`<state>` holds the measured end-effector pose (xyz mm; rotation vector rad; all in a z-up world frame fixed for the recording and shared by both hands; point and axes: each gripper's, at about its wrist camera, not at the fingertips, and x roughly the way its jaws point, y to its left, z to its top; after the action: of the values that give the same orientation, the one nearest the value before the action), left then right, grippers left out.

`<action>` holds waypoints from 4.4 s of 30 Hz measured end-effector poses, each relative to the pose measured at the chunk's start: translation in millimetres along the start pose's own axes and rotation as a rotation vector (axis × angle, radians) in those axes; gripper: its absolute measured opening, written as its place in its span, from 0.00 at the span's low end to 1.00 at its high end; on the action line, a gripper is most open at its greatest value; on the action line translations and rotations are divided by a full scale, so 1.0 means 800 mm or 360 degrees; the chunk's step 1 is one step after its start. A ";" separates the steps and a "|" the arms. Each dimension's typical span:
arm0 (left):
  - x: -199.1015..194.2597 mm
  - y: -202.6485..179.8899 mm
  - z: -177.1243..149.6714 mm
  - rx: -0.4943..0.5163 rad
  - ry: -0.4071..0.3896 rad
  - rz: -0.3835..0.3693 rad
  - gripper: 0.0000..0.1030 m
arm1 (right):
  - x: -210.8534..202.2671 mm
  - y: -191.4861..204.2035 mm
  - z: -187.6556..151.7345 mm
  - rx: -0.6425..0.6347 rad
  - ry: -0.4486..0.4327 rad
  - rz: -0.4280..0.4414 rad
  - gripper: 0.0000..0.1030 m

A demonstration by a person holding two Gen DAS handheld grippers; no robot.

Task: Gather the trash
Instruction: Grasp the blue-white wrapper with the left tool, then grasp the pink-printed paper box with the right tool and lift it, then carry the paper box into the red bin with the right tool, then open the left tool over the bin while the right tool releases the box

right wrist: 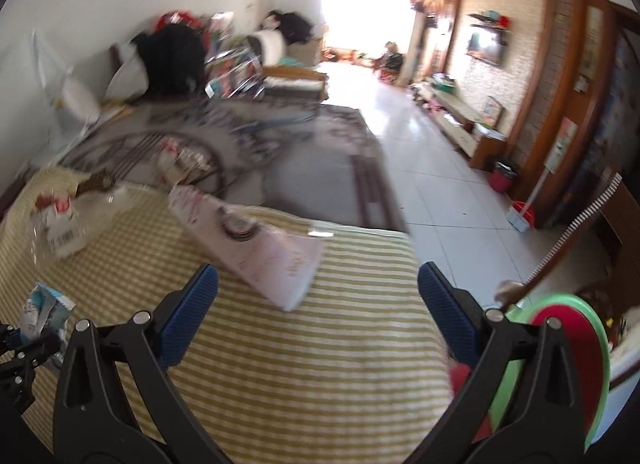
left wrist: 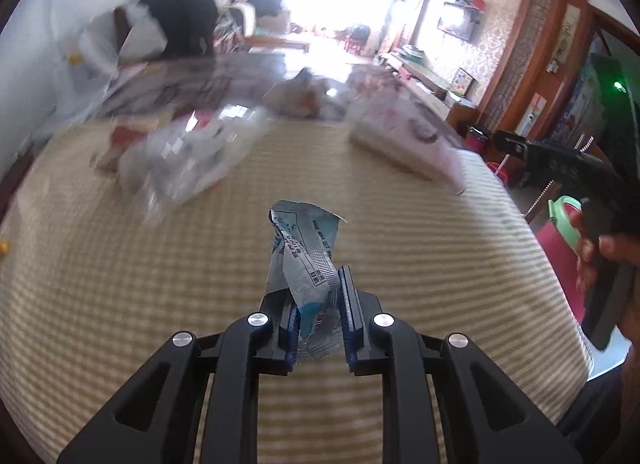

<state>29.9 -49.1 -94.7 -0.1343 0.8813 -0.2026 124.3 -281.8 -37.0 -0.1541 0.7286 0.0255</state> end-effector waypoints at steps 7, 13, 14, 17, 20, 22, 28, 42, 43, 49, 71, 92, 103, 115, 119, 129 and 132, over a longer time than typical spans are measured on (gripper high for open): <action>0.010 0.029 -0.003 -0.0106 0.0036 -0.0112 0.16 | 0.046 0.050 0.024 -0.0195 0.0047 0.0181 0.95; 0.020 0.030 -0.002 -0.0152 0.0093 -0.0172 0.17 | 0.097 0.077 0.020 -0.0476 0.0142 0.0088 0.95; 0.022 0.029 -0.001 -0.0160 0.0099 -0.0175 0.23 | 0.101 0.079 0.019 -0.0493 0.0144 0.0079 0.95; 0.028 0.030 -0.003 -0.0189 0.0125 -0.0207 0.39 | 0.111 0.082 0.016 -0.0494 0.0168 0.0063 0.95; 0.029 0.024 -0.004 -0.0154 0.0116 -0.0199 0.46 | 0.116 0.087 0.013 -0.0524 0.0183 0.0044 0.92; 0.030 0.021 -0.004 -0.0140 0.0111 -0.0197 0.48 | 0.118 0.092 0.012 -0.0544 0.0217 0.0005 0.72; 0.033 0.026 -0.003 -0.0149 0.0087 -0.0123 0.48 | 0.097 0.089 0.018 -0.0434 0.0282 0.0134 0.55; 0.027 0.037 0.004 -0.0170 -0.0024 -0.0095 0.47 | 0.047 0.100 -0.001 -0.0339 0.0351 0.0413 0.77; 0.028 0.038 0.005 -0.0171 -0.0028 -0.0101 0.46 | 0.048 0.099 0.001 -0.0352 0.0335 0.0388 0.78; 0.045 0.042 0.005 -0.0203 0.0021 -0.0115 0.33 | 0.072 0.108 -0.008 -0.0449 0.0394 0.0334 0.66; 0.004 0.042 0.001 -0.0116 -0.0147 0.0117 0.23 | -0.056 0.075 -0.012 -0.0308 0.0027 0.0328 0.42; -0.030 -0.044 -0.006 -0.0174 -0.0137 -0.0010 0.23 | -0.101 -0.025 -0.041 0.0118 -0.0076 0.0373 0.42; -0.016 -0.124 -0.004 -0.0017 -0.0083 -0.0089 0.23 | -0.108 -0.091 -0.049 0.0315 -0.0124 0.0326 0.42; -0.013 -0.188 0.005 0.0105 -0.0078 -0.0178 0.23 | -0.121 -0.151 -0.064 0.0404 -0.0162 0.0155 0.42; -0.018 -0.208 0.013 0.0153 -0.0096 -0.0212 0.23 | -0.122 -0.195 -0.078 0.0548 -0.0135 0.0080 0.42; -0.010 -0.264 0.023 0.0252 -0.0087 -0.0314 0.23 | -0.115 -0.289 -0.116 0.0817 -0.0002 -0.0232 0.43; -0.005 -0.284 0.024 0.0287 -0.0071 -0.0358 0.23 | -0.119 -0.299 -0.123 0.0906 -0.0015 -0.0352 0.78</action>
<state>14.9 -268.8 -34.1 -0.0696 0.7990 -0.4859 6.7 -530.3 -14.8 0.3100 0.6807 -0.3892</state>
